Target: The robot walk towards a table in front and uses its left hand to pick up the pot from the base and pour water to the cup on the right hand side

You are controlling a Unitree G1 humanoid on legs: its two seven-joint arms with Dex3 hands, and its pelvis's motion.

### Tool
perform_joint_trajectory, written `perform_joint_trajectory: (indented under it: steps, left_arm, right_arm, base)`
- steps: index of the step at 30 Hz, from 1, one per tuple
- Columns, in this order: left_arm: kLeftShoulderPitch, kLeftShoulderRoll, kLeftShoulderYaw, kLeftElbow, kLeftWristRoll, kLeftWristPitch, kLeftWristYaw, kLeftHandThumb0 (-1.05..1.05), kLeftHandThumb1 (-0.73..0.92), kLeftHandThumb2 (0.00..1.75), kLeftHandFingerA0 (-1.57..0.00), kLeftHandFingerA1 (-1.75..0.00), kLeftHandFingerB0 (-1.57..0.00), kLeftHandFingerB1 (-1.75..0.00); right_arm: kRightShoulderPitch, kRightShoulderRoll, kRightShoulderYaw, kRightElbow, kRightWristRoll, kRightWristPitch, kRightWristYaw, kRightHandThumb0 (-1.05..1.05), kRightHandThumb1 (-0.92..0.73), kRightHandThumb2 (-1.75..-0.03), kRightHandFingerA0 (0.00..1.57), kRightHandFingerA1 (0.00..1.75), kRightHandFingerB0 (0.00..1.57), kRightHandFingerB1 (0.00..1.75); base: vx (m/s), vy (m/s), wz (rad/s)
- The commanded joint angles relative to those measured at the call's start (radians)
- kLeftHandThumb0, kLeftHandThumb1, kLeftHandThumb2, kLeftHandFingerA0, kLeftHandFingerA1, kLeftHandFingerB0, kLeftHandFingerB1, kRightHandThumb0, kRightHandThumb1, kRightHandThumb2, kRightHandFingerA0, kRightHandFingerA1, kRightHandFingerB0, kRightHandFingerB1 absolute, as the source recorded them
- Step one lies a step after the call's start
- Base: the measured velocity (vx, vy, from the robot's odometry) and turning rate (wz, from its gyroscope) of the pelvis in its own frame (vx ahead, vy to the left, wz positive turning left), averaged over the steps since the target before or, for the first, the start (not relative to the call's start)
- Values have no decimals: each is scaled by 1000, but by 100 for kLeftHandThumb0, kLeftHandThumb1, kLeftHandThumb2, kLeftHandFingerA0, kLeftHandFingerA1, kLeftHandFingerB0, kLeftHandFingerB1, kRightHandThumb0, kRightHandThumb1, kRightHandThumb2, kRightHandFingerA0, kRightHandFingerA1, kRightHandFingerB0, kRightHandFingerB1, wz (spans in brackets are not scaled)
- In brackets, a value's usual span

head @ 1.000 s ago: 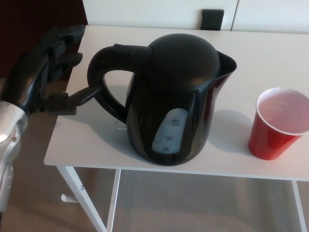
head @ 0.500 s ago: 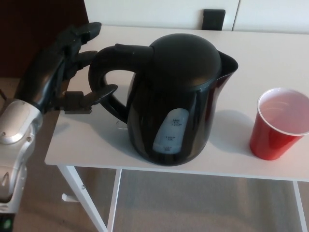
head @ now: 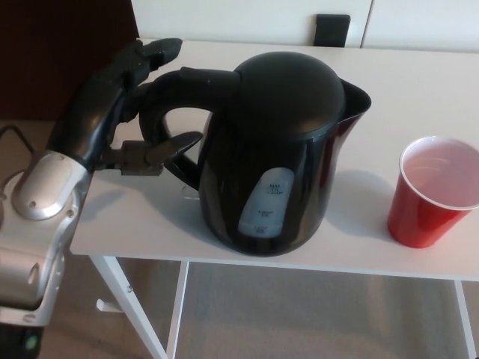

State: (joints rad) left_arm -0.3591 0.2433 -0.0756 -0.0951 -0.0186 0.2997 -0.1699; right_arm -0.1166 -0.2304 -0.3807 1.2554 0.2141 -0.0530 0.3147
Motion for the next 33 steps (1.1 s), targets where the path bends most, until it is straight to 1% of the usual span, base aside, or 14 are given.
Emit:
perform_joint_trajectory:
  steps: [1,6,7,14,15,16,17,21,23,24,27,28,32,33]
  left_arm:
    - [-29,2,-6,26,50,16,18,-36,46,62,-34,-41,-22,-35]
    - [-28,3,-6,40,60,15,15,-33,45,60,-35,-41,-22,-35]
    - [-27,5,-4,50,62,8,13,-34,45,61,-35,-41,-23,-35]
    - [-37,10,5,91,78,-9,14,-36,45,62,-35,-41,-23,-35]
    - [-39,11,6,98,82,-14,14,-37,45,62,-34,-42,-24,-36]
    - [-40,13,6,106,85,-21,14,-37,45,62,-34,-42,-24,-36]
    - [-42,17,3,116,96,-26,19,-30,50,55,-39,-38,-27,-31]
    - [-58,20,5,145,106,-41,21,-31,49,55,-39,-38,-27,-31]
    - [-66,20,5,164,115,-52,25,-30,49,55,-40,-38,-28,-32]
    - [-69,18,3,170,119,-55,28,-29,48,54,-40,-39,-28,-32]
    - [-80,13,2,190,126,-66,33,-30,48,54,-40,-39,-28,-32]
    - [-84,7,-6,198,135,-68,40,-29,48,54,-40,-38,-27,-32]
    - [-93,-3,-20,215,152,-89,51,-27,48,54,-41,-38,-28,-32]
    - [-96,-4,-23,219,155,-91,52,-28,48,54,-42,-38,-28,-32]
  right_arm:
    - [-7,-7,4,-6,1,-2,-1,-11,-53,-55,59,53,38,39]
    - [-12,-8,-8,-5,14,13,7,-12,-52,-57,55,55,39,42]
    - [-13,-9,-5,-4,11,15,9,-9,-55,-55,61,57,36,39]
    - [-15,-7,-4,-9,11,15,0,-10,-55,-54,60,56,40,40]
    - [-14,-7,-3,-9,10,13,3,-11,-52,-57,54,56,36,41]
    - [-13,-8,-1,-8,8,10,9,-11,-52,-57,54,56,36,41]
    - [-13,-8,-2,-7,8,10,9,-10,-55,-56,60,57,37,39]
    - [-17,-9,-1,-9,8,10,8,-11,-53,-54,61,56,38,39]
    - [-18,-10,1,-8,6,9,11,-9,-53,-55,58,56,34,38]
    - [-16,-9,5,-8,0,2,8,-14,-52,-57,51,52,35,40]
    - [-17,-9,12,-7,-6,-8,4,-14,-50,-57,56,55,37,41]
    - [-17,-10,14,-8,-5,-4,8,-10,-53,-55,58,54,36,38]
    - [-18,-8,12,-8,0,-5,3,-8,-53,-55,59,54,37,39]
    - [-18,-7,14,-9,-1,-6,5,-12,-51,-56,55,54,35,40]
  base:
    - [0,0,0]
    - [0,0,0]
    - [0,0,0]
    - [0,0,0]
    - [0,0,0]
    - [0,0,0]
    - [0,0,0]
    - [0,0,0]
    - [0,0,0]
    - [0,0,0]
    - [0,0,0]
    - [0,0,0]
    - [0,0,0]
    - [0,0,0]
